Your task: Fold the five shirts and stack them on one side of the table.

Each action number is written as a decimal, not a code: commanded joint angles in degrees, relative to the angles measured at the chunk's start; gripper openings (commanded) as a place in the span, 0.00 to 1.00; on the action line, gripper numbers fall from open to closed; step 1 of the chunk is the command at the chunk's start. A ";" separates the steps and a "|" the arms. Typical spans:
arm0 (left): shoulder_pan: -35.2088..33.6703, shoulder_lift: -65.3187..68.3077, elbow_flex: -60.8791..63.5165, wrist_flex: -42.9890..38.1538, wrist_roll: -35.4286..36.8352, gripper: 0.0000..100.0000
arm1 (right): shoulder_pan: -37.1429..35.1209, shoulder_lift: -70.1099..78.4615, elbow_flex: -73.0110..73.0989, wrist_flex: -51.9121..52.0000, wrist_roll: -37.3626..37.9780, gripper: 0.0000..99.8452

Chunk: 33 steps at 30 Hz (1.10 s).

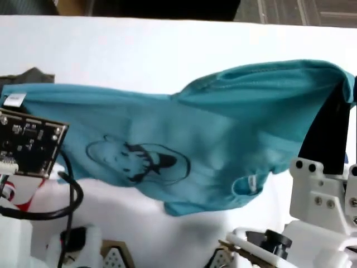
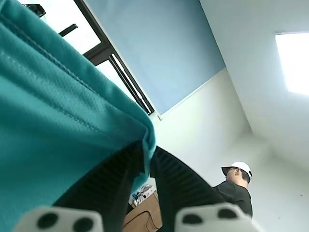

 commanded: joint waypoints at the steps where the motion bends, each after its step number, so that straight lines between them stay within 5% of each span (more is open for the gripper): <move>1: -0.62 0.26 -0.40 -0.44 0.26 0.02 | 1.01 -0.22 -0.35 0.92 -0.35 0.02; 22: -0.62 -13.54 0.31 3.16 -0.26 0.02 | 0.75 -13.76 0.09 2.95 -0.18 0.02; 33: -0.44 -0.44 19.12 -14.15 0.26 0.02 | -2.07 3.91 5.27 -1.19 -2.99 0.02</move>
